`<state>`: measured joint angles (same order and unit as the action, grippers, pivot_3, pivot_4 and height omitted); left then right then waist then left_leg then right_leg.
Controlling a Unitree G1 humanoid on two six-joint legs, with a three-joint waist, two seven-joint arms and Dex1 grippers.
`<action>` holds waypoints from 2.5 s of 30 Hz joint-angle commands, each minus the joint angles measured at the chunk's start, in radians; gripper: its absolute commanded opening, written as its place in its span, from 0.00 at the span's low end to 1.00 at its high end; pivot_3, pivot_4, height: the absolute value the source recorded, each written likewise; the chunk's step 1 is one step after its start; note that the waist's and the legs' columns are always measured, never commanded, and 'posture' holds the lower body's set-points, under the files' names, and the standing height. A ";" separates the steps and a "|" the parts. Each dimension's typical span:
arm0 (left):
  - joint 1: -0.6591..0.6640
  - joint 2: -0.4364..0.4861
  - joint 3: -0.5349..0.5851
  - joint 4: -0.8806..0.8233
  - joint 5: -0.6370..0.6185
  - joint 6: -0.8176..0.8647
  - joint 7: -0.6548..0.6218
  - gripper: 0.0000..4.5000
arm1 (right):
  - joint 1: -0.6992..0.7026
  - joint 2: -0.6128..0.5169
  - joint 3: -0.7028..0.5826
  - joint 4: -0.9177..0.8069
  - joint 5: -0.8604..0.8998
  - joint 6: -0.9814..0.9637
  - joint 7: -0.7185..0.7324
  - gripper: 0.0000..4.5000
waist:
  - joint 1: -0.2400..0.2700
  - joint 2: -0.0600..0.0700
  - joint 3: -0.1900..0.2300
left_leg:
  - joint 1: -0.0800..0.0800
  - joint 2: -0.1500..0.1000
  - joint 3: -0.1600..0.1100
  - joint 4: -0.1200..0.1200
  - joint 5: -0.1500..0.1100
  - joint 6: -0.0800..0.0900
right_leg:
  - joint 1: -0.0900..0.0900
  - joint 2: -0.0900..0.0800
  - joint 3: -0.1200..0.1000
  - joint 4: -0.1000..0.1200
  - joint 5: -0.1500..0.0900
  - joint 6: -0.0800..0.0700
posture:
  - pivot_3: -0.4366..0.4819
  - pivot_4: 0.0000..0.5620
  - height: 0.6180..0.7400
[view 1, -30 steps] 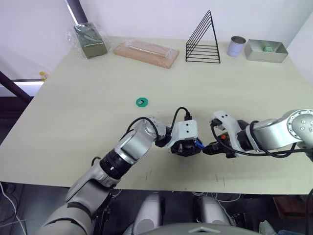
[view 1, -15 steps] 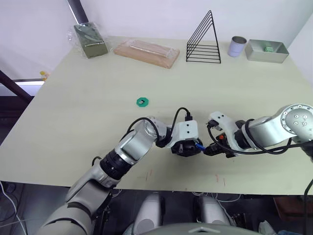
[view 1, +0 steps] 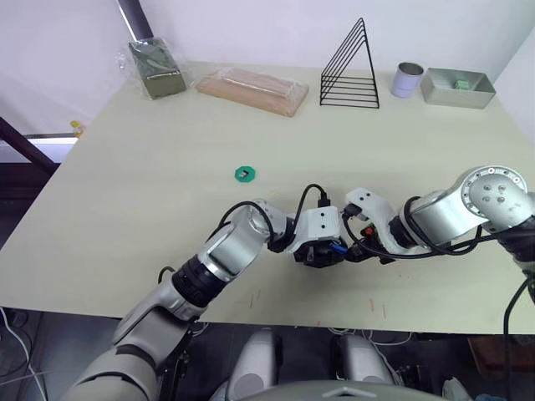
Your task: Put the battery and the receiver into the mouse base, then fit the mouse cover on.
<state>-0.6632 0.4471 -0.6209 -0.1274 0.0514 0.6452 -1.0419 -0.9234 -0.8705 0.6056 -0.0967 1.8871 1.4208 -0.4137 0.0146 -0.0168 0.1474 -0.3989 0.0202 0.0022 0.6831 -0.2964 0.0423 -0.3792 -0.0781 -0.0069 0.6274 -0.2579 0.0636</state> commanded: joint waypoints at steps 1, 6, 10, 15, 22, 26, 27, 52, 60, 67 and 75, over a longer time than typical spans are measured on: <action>0.012 -0.006 -0.029 0.002 0.022 0.008 0.009 0.71 | -0.014 0.011 -0.002 0.008 -0.019 0.027 0.003 0.01 | 0.000 0.000 0.000 | 0.000 0.000 0.000 0.000 0.000 0.000 | 0.000 0.000 0.000 0.000 0.000 0.000 | 0.48 0.27 1.00; 0.014 -0.007 -0.029 0.003 0.024 0.006 0.010 0.71 | -0.009 0.027 -0.011 0.020 -0.028 0.028 0.003 0.01 | 0.000 0.000 0.000 | 0.000 0.000 -0.001 0.000 0.000 0.000 | 0.000 0.000 -0.001 0.000 0.000 0.000 | 0.48 0.27 1.00; 0.013 -0.008 -0.028 0.003 0.024 0.008 0.011 0.71 | 0.000 0.036 -0.019 0.011 -0.053 0.037 0.018 0.01 | 0.001 0.000 0.000 | 0.000 -0.001 -0.001 0.000 0.000 0.000 | 0.000 0.000 -0.001 0.000 0.000 0.000 | 0.48 0.27 1.00; 0.015 -0.006 -0.029 0.003 0.024 0.008 0.010 0.71 | 0.005 0.033 -0.057 -0.005 -0.099 0.042 0.031 0.50 | 0.000 0.000 0.000 | 0.000 -0.001 -0.001 0.000 0.000 0.000 | 0.000 0.000 -0.001 0.000 0.000 0.001 | 0.48 0.27 1.00; 0.015 -0.004 -0.027 0.006 0.024 0.007 0.010 0.71 | 0.030 -0.049 -0.118 -0.071 -0.083 0.039 0.044 0.92 | 0.002 0.000 0.000 | -0.001 -0.001 -0.001 0.000 0.000 0.000 | 0.000 0.000 -0.001 0.000 0.002 0.004 | 0.48 0.27 1.00; 0.015 -0.001 -0.026 0.007 0.024 0.006 0.008 0.71 | 0.103 -0.162 -0.190 -0.181 -0.055 0.011 0.074 0.92 | 0.004 0.001 0.000 | -0.001 -0.001 -0.002 0.000 0.000 0.000 | 0.000 0.000 -0.002 -0.001 0.002 0.004 | 0.48 0.27 1.00; 0.015 0.000 -0.026 0.008 0.024 0.005 0.008 0.71 | 0.137 -0.196 -0.213 -0.220 -0.049 -0.002 0.084 0.92 | 0.004 0.000 0.000 | -0.002 -0.001 -0.003 0.000 0.000 0.000 | 0.000 0.000 -0.002 -0.001 0.002 0.004 | 0.48 0.27 1.00; 0.010 0.017 -0.020 -0.003 0.017 0.014 -0.002 0.71 | 1.168 0.168 -0.570 -0.656 -1.108 -0.929 0.789 0.74 | 0.000 0.001 -0.001 | 0.002 0.000 -0.004 0.002 0.001 -0.002 | 0.003 0.010 0.001 0.000 0.002 0.005 | 0.48 0.27 1.00; 0.012 0.020 -0.022 -0.009 0.016 0.020 -0.004 0.71 | 1.113 0.321 -0.454 -0.504 -1.324 -1.084 0.873 0.07 | 0.000 0.002 -0.001 | 0.003 -0.002 -0.004 0.002 0.002 -0.002 | 0.002 0.009 0.002 0.001 0.002 0.005 | 0.48 0.27 1.00; 0.013 0.018 -0.021 -0.010 0.014 0.027 -0.003 0.71 | 1.092 0.417 -0.428 -0.389 -1.443 -1.205 0.918 0.01 | 0.000 0.003 -0.001 | 0.003 -0.003 -0.004 0.002 0.002 -0.003 | 0.002 0.010 0.003 0.004 0.002 0.005 | 0.48 0.27 1.00; 0.014 0.018 -0.018 -0.012 0.014 0.032 0.001 0.71 | 1.089 0.458 -0.430 -0.340 -1.476 -1.220 0.952 0.01 | -0.001 0.003 -0.001 | 0.006 -0.003 -0.003 0.002 0.003 -0.005 | 0.001 0.010 0.004 0.009 0.002 0.004 | 0.48 0.27 1.00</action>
<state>-0.6626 0.4593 -0.6238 -0.1323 0.0564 0.6687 -1.0354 0.1687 -0.4170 0.1853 -0.4155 0.4112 0.2262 0.5269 0.0139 -0.0143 0.1462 -0.3929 0.0173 -0.0009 0.6847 -0.2930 0.0374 -0.3778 -0.0684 -0.0033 0.6365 -0.2564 0.0677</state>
